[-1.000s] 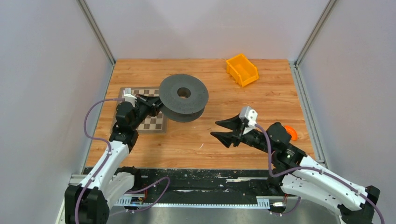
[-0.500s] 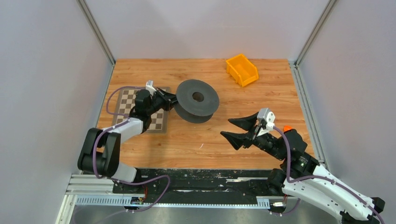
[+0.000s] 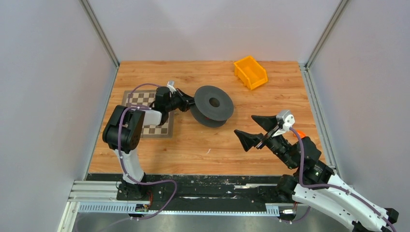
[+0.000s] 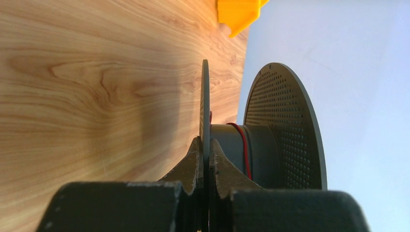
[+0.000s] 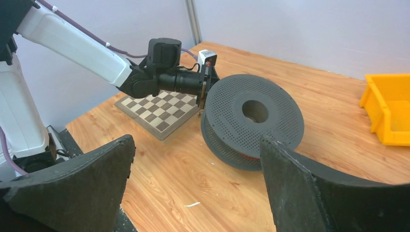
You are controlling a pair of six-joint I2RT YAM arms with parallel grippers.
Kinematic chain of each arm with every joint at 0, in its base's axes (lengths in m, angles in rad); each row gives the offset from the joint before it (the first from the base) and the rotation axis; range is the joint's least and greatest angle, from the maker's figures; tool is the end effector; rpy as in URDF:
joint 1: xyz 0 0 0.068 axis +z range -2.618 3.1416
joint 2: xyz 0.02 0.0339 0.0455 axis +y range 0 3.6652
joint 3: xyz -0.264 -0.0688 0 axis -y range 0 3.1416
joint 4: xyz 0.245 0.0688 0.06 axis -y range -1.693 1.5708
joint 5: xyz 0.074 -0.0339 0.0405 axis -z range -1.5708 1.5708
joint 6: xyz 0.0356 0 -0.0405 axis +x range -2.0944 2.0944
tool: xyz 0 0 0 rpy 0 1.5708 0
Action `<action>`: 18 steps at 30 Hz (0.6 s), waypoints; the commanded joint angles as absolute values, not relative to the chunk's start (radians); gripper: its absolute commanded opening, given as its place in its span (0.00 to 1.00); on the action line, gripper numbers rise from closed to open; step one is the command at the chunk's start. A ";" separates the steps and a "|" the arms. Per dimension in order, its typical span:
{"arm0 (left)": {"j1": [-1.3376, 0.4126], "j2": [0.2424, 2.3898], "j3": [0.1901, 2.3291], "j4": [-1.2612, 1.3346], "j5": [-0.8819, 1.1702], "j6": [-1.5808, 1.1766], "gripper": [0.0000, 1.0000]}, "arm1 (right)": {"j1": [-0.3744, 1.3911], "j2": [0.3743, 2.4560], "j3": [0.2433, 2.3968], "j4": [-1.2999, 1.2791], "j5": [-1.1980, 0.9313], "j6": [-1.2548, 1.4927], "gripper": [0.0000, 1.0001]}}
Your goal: Wrap the cables
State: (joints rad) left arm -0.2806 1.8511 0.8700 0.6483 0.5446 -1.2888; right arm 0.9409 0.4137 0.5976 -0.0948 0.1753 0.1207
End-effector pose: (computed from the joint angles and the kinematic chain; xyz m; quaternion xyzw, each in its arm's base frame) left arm 0.3580 -0.1224 0.1628 -0.2423 0.7622 -0.5499 0.2407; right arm 0.0738 0.0907 0.3331 -0.2088 0.6423 0.3212 0.6638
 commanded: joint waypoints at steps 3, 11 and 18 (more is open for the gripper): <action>-0.292 1.905 0.984 0.663 0.597 -1.219 0.00 | 0.939 0.374 0.576 -0.107 0.257 0.127 1.00; -0.301 1.968 1.012 0.662 0.624 -1.197 0.02 | 0.939 0.374 0.578 -0.115 0.252 0.127 1.00; -0.300 1.972 1.042 0.564 0.628 -1.108 0.07 | 0.939 0.389 0.572 -0.115 0.245 0.135 1.00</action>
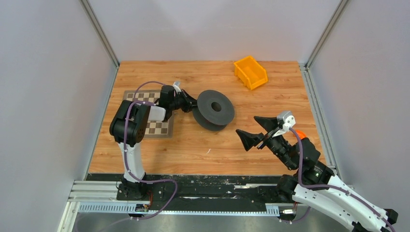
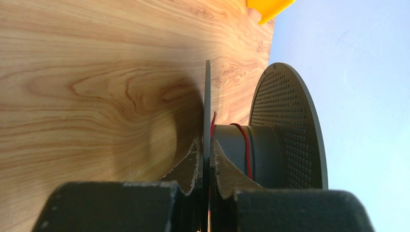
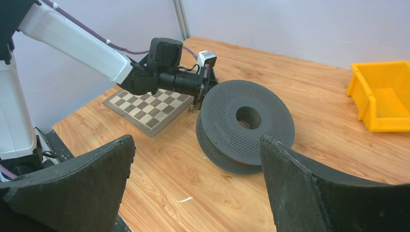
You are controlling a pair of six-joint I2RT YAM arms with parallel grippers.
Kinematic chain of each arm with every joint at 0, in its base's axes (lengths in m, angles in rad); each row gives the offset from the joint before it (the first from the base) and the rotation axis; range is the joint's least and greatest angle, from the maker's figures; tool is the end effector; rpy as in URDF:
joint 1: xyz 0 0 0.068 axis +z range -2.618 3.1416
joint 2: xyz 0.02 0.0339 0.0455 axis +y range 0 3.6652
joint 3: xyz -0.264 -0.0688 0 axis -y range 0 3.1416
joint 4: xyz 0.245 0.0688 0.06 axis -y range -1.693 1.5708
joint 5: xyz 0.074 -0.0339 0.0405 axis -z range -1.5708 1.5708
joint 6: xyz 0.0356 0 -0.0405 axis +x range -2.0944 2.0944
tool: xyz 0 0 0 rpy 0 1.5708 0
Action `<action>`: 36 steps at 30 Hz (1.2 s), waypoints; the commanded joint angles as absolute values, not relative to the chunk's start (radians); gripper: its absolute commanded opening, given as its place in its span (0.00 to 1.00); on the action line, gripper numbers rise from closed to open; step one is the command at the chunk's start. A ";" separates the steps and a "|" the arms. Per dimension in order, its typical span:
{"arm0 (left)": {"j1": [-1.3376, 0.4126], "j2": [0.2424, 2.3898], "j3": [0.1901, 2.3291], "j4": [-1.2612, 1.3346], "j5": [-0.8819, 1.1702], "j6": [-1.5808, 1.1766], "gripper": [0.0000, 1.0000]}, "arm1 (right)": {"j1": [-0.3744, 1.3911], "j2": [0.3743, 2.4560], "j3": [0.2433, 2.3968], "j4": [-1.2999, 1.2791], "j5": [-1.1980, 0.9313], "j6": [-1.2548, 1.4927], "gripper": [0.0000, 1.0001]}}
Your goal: Wrap the cables
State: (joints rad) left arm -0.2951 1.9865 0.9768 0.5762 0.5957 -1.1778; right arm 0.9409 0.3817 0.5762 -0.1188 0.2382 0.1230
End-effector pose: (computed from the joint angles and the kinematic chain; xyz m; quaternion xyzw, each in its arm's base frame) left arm 0.3785 -0.1359 0.1360 -0.2012 0.7958 -0.5290 0.2153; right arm 0.0728 0.0856 0.3263 -0.1885 0.6540 0.2997 0.6685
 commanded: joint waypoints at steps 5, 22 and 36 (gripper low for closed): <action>-0.300 1.968 1.056 0.499 0.618 -1.071 0.14 | 0.939 0.396 0.577 -0.114 0.244 0.133 1.00; -0.301 1.953 1.093 0.328 0.598 -0.945 0.24 | 0.940 0.393 0.569 -0.115 0.246 0.128 1.00; -0.301 1.927 1.128 0.224 0.577 -0.865 0.30 | 0.940 0.397 0.568 -0.114 0.244 0.127 1.00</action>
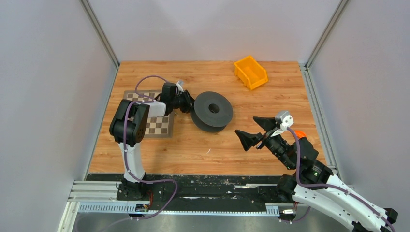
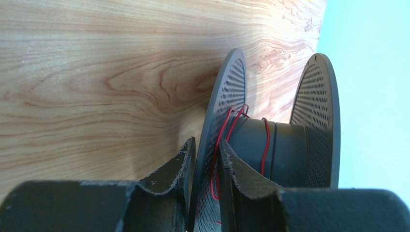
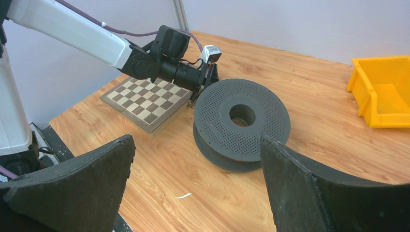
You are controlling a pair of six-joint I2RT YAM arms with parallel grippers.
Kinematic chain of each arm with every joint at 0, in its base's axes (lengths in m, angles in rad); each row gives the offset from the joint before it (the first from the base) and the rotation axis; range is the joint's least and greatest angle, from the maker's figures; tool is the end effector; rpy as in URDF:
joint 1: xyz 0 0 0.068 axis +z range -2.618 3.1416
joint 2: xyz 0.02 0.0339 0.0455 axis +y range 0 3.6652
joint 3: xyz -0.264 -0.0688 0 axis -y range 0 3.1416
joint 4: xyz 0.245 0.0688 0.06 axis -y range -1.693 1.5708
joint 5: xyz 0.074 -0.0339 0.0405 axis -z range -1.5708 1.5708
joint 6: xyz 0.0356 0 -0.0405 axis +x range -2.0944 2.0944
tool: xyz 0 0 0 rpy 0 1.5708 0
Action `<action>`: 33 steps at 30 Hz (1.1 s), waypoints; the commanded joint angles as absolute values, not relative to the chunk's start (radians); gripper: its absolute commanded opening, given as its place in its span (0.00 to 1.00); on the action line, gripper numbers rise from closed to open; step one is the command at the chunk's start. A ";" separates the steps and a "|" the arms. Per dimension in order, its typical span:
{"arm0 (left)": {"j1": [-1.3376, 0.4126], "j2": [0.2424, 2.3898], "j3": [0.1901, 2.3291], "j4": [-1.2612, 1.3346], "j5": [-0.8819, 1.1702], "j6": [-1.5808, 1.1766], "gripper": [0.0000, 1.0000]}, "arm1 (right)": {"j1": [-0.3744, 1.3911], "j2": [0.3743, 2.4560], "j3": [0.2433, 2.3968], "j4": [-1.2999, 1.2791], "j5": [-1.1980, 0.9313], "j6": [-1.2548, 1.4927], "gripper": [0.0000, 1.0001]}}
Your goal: Wrap the cables
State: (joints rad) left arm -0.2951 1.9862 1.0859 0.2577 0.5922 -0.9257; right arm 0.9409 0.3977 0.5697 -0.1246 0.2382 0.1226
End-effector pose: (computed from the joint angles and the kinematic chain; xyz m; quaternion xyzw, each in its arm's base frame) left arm 0.3852 -0.1379 0.1383 -0.1411 0.8536 -0.4592 0.2013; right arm 0.0752 0.0889 0.3219 -0.1937 0.6629 0.2936 0.6609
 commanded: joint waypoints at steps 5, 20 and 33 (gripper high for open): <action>-0.300 1.913 1.137 0.176 0.555 -0.826 0.32 | 0.940 0.398 0.566 -0.114 0.243 0.127 1.00; -0.301 1.888 1.141 0.128 0.543 -0.793 0.40 | 0.940 0.413 0.565 -0.107 0.232 0.129 1.00; -0.289 1.839 1.166 0.016 0.470 -0.737 0.40 | 0.940 0.405 0.563 -0.107 0.230 0.129 1.00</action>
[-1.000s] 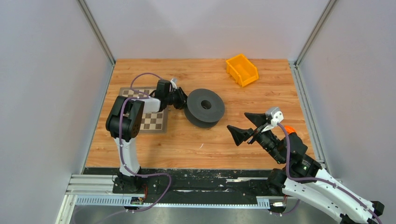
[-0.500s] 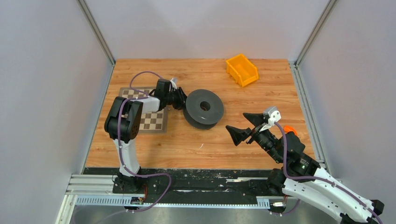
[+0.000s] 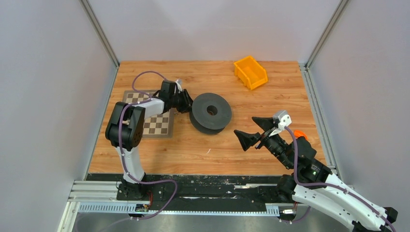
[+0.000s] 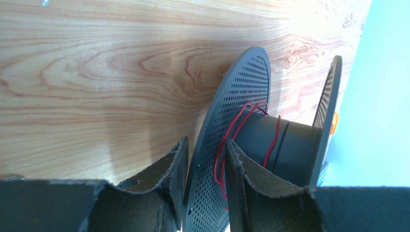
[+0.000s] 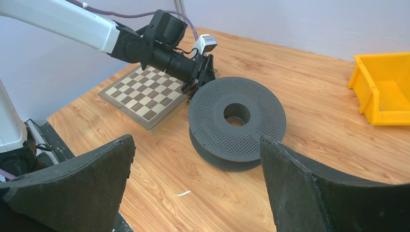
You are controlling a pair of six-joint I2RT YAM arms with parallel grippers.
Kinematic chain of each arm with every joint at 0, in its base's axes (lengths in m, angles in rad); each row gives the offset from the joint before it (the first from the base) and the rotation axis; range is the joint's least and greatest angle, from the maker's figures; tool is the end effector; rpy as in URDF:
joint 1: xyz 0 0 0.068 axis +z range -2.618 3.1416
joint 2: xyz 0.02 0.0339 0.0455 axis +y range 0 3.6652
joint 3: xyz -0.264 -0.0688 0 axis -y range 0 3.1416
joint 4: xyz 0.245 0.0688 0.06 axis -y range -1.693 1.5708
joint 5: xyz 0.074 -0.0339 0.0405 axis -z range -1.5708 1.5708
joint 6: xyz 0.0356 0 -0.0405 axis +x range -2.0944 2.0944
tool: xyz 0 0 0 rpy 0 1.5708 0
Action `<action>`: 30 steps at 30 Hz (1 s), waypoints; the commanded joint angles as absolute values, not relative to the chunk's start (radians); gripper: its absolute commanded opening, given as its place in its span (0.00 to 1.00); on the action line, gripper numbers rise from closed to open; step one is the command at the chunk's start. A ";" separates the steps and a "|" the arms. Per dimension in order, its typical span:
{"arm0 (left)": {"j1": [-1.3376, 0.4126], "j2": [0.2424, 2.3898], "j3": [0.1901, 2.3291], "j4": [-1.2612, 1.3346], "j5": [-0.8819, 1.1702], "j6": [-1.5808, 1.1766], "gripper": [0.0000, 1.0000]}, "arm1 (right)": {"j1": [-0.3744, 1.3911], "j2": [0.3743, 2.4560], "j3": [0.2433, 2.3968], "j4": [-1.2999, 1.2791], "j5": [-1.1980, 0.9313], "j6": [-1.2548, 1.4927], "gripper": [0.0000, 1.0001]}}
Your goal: Wrap the cables
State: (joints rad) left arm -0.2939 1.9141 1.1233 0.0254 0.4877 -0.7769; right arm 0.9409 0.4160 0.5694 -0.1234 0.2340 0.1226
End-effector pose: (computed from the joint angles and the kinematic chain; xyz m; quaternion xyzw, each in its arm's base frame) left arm 0.3779 -0.1318 0.1571 -0.1216 0.8895 -0.3851 0.2138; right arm 0.0774 0.0922 0.3202 -0.1983 0.6679 0.2913 0.6555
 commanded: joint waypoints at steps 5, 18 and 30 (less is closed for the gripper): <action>-0.277 1.831 1.159 0.005 0.463 -0.727 0.40 | 0.940 0.402 0.562 -0.108 0.230 0.129 1.00; -0.267 1.813 1.175 -0.103 0.388 -0.664 0.39 | 0.939 0.408 0.563 -0.108 0.224 0.135 1.00; -0.254 1.742 1.216 -0.227 0.281 -0.597 0.39 | 0.940 0.437 0.559 -0.120 0.268 0.178 1.00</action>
